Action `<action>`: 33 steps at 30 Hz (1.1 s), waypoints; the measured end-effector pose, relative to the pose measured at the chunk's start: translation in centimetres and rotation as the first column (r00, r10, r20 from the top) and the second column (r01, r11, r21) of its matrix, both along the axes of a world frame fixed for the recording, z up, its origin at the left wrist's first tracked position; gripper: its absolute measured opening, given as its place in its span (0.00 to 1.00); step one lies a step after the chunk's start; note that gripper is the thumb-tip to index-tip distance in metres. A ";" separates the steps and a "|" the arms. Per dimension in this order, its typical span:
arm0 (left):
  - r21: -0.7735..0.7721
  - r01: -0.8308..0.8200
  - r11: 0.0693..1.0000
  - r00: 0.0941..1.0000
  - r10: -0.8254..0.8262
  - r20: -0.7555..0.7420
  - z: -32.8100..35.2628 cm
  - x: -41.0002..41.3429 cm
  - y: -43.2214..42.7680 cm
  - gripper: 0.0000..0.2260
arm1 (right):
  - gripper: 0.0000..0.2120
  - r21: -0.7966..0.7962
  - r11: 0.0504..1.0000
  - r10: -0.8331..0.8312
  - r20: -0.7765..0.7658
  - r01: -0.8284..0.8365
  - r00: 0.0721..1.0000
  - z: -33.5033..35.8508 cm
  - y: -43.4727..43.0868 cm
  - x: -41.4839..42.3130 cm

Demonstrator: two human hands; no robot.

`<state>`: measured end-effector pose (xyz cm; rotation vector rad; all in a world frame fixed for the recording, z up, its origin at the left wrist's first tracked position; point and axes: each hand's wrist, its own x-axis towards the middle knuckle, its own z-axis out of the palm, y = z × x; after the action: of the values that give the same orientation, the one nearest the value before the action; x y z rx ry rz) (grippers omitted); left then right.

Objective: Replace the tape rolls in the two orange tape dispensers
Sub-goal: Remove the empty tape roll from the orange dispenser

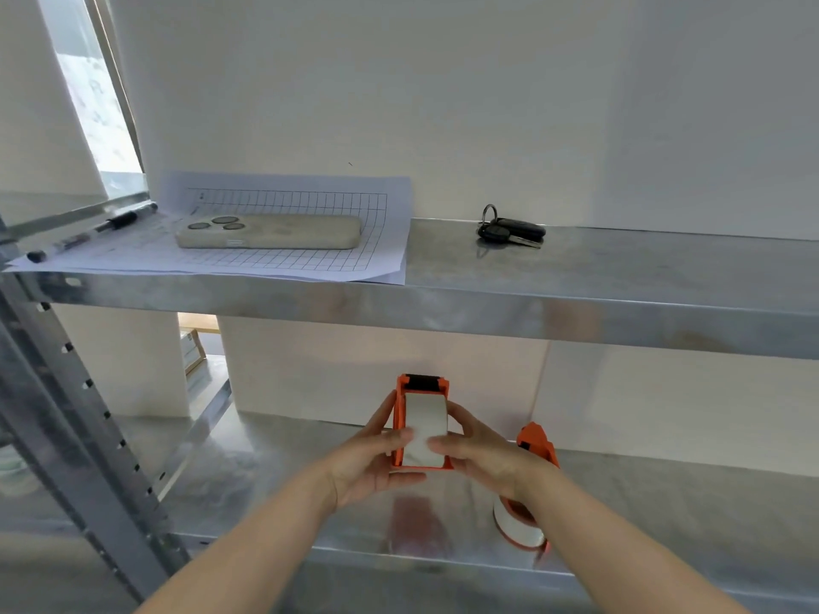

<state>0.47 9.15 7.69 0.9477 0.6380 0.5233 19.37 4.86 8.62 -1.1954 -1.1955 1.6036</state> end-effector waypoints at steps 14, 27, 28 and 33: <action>0.020 -0.035 0.999 0.999 0.036 -0.037 -0.9 2.2 -1.9 0.43 | 0.36 -0.051 0.999 -0.006 0.092 0.011 0.996 -0.6 -1.9 3.2; -0.057 -0.022 0.998 0.999 0.020 -0.034 -0.8 -0.1 -2.2 0.37 | 0.39 -0.008 1.000 -0.024 0.193 0.026 0.981 -1.2 -2.0 1.9; -0.060 -0.020 0.998 0.999 0.017 -0.049 -0.7 -0.2 -2.2 0.37 | 0.40 -0.011 0.999 -0.037 0.198 0.040 0.980 -1.2 -2.1 1.7; -0.080 -0.022 0.997 0.995 0.014 -0.103 -0.5 -0.6 -1.9 0.41 | 0.35 0.047 0.996 -0.083 0.175 0.076 0.981 -0.4 -2.6 0.5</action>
<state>-0.11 7.20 7.21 0.8971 0.7552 0.4638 19.91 2.22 8.24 -1.3657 -1.2678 1.4316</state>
